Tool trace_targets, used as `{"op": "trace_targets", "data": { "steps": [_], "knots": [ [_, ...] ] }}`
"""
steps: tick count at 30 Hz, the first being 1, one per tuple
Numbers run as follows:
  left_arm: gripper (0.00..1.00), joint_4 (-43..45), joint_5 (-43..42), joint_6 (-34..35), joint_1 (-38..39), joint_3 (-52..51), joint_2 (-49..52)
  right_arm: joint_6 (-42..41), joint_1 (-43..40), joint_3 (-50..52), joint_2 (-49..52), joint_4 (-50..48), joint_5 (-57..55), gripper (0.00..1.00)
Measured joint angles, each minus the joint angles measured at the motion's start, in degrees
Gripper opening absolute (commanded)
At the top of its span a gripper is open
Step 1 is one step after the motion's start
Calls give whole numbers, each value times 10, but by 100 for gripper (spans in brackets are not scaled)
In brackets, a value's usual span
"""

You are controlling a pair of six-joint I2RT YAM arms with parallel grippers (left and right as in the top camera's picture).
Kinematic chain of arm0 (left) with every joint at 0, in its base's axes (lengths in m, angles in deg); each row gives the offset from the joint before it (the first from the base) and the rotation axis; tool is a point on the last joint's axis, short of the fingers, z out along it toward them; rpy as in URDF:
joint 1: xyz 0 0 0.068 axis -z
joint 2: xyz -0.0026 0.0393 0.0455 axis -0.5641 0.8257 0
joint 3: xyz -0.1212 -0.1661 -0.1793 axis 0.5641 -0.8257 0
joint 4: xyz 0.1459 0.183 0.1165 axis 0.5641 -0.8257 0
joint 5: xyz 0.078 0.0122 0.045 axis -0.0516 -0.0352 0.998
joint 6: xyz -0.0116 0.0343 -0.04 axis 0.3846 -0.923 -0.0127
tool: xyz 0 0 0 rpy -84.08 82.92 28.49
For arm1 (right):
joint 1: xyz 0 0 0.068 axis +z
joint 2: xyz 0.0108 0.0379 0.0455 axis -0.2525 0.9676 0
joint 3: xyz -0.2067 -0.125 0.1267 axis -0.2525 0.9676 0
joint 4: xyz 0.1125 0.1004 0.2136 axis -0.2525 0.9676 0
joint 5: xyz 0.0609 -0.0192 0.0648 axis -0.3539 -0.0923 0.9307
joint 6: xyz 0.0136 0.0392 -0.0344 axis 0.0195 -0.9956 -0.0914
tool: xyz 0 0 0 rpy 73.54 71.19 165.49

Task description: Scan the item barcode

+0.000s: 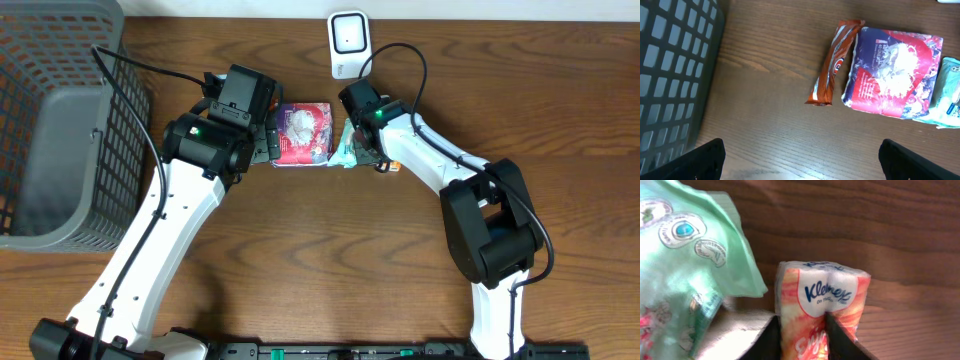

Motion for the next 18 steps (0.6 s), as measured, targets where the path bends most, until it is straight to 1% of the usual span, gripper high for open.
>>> {"op": "trace_targets", "data": {
  "steps": [1, 5, 9, 14, 18],
  "knots": [
    [98, 0, 0, 0, 0, 0, 0, 0, 0, 0, 0, 4, 0, 1],
    [98, 0, 0, 0, 0, 0, 0, 0, -2, -11, 0, 35, 2, 1],
    [98, 0, 0, 0, 0, 0, 0, 1, -14, -36, 2, 93, 30, 1],
    [98, 0, 0, 0, 0, 0, 0, 33, -57, -104, 3, 150, 120, 1],
    [98, 0, 0, 0, 0, 0, 0, 76, -109, -165, 2, 195, 252, 1]
  ]
}}
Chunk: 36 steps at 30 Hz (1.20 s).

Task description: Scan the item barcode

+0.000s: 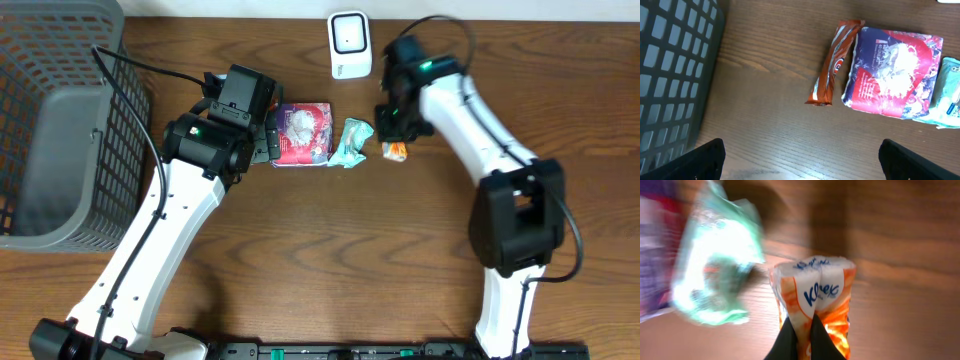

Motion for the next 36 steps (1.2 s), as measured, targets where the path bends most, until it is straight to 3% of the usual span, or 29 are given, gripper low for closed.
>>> {"op": "trace_targets", "data": {
  "steps": [7, 15, 20, 23, 36],
  "knots": [
    [98, 0, 0, 0, 0, 0, 0, 83, -93, 3, -1, 5, 269, 1],
    [98, 0, 0, 0, 0, 0, 0, 107, -143, 160, -2, -152, 438, 2],
    [98, 0, 0, 0, 0, 0, 0, 98, -170, 242, -2, -215, 448, 16],
    [98, 0, 0, 0, 0, 0, 0, 93, -189, 251, -2, -195, 416, 31],
    [98, 0, 0, 0, 0, 0, 0, 112, -232, 110, -6, 17, 272, 44]
  ]
}}
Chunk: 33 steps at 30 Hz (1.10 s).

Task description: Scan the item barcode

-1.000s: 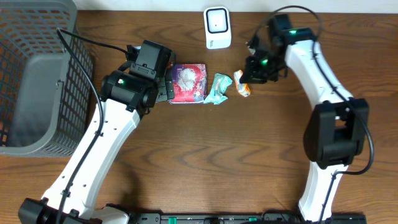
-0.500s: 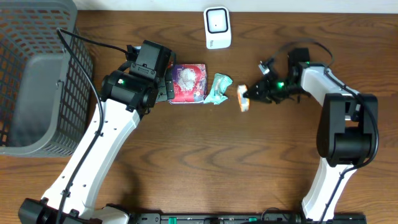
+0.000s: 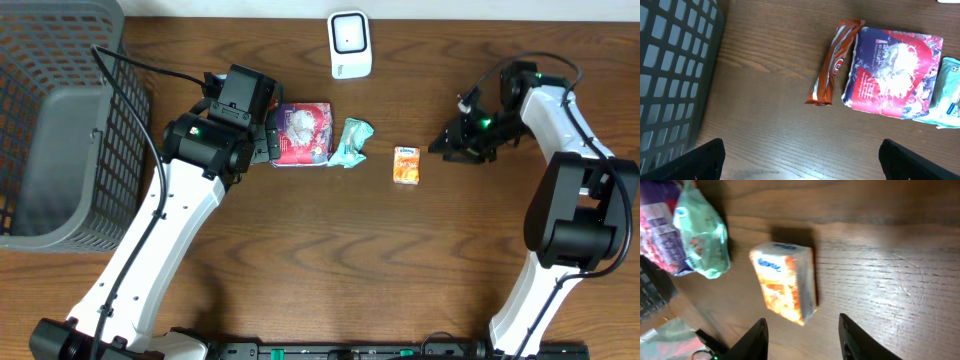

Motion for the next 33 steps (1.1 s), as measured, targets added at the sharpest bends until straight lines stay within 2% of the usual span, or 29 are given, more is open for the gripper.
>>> {"op": "trace_targets", "data": {
  "steps": [9, 15, 16, 19, 21, 26, 33],
  "knots": [
    [98, 0, 0, 0, 0, 0, 0, -6, 57, 0, -4, -24, -54, 52],
    [98, 0, 0, 0, 0, 0, 0, -40, 89, 61, -4, -98, -88, 47],
    [98, 0, 0, 0, 0, 0, 0, -47, 93, 75, -4, -114, -90, 43],
    [98, 0, 0, 0, 0, 0, 0, -59, 105, 105, -7, -147, -85, 14],
    [98, 0, 0, 0, 0, 0, 0, -66, 111, 115, -12, -156, -76, 1],
    [98, 0, 0, 0, 0, 0, 0, -50, 114, 119, -14, -127, -12, 1],
    [98, 0, 0, 0, 0, 0, 0, 62, 87, 111, -14, -37, 185, 1]
  ]
}}
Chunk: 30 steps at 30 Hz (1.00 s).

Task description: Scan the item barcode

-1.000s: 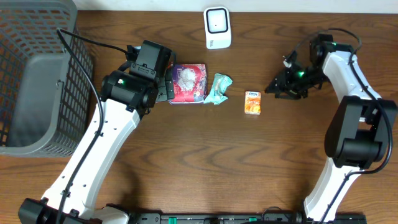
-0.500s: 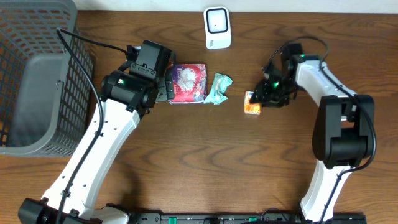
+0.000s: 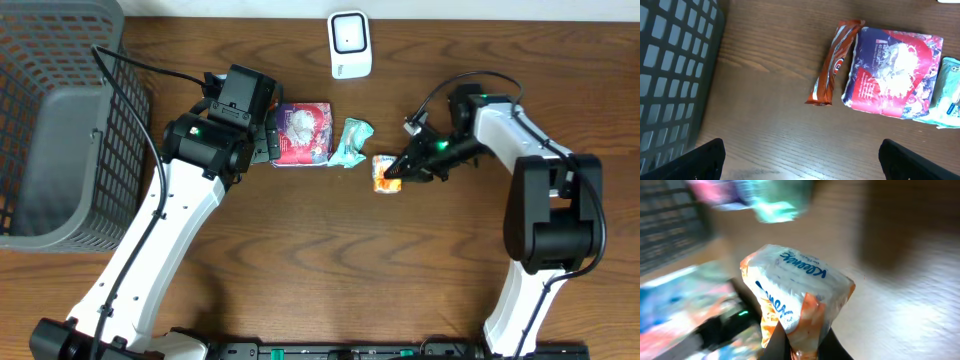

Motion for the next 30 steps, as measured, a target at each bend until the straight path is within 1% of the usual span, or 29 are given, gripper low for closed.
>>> {"op": "trace_targets", "data": {
  "steps": [2, 3, 7, 11, 17, 23, 27, 30],
  "knots": [
    [98, 0, 0, 0, 0, 0, 0, 39, -25, -4, 0, 28, 64, 1],
    [98, 0, 0, 0, 0, 0, 0, 47, -31, -4, 0, 34, 76, 1],
    [98, 0, 0, 0, 0, 0, 0, 122, -74, -5, 0, 81, 132, 1],
    [98, 0, 0, 0, 0, 0, 0, 235, -102, -7, 0, 152, 153, 1],
    [98, 0, 0, 0, 0, 0, 0, 374, -100, -7, 0, 220, 167, 1],
    [98, 0, 0, 0, 0, 0, 0, 427, -88, -7, 0, 228, 172, 1],
    [98, 0, 0, 0, 0, 0, 0, 414, -78, -12, 0, 228, 196, 1],
    [98, 0, 0, 0, 0, 0, 0, 381, -71, -43, 0, 229, 200, 1]
  ]
}}
